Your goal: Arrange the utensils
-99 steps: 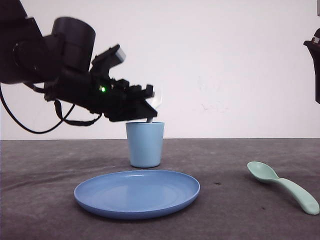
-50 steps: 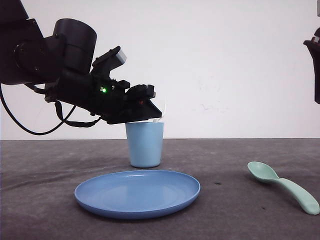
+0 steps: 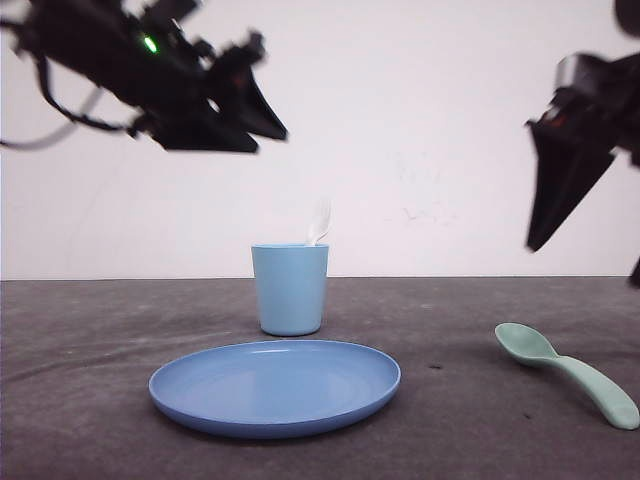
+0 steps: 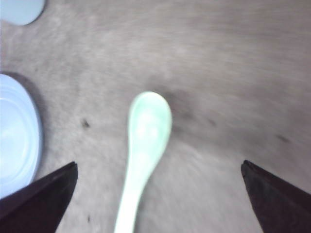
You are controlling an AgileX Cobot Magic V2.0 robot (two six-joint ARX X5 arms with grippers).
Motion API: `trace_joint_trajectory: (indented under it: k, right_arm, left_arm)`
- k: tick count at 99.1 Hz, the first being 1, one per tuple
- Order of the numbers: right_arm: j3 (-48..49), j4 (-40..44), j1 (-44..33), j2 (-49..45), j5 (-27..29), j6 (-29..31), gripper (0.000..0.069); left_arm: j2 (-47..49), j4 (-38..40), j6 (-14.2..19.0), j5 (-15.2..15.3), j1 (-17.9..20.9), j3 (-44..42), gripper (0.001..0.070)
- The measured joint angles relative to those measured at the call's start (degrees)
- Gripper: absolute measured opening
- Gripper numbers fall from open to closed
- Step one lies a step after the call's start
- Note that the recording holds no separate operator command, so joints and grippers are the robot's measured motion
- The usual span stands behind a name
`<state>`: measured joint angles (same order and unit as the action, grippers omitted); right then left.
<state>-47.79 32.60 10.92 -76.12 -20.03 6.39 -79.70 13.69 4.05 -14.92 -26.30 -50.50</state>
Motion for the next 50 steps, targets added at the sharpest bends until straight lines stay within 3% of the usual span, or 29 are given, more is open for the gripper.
trace_joint_trajectory:
  k: [26, 50]
  right_arm:
    - [0.02, -6.23, 3.15, -7.74, -1.40, 0.00, 0.0680]
    - [0.04, -9.75, 5.35, -11.98, -2.86, 0.02, 0.0680]
  left_arm:
    - [17.00, -19.04, 0.00, 0.24, 4.98, 0.00, 0.0240]
    - [28.83, -34.56, -0.02, 5.40, 10.43, 0.00, 0.0240]
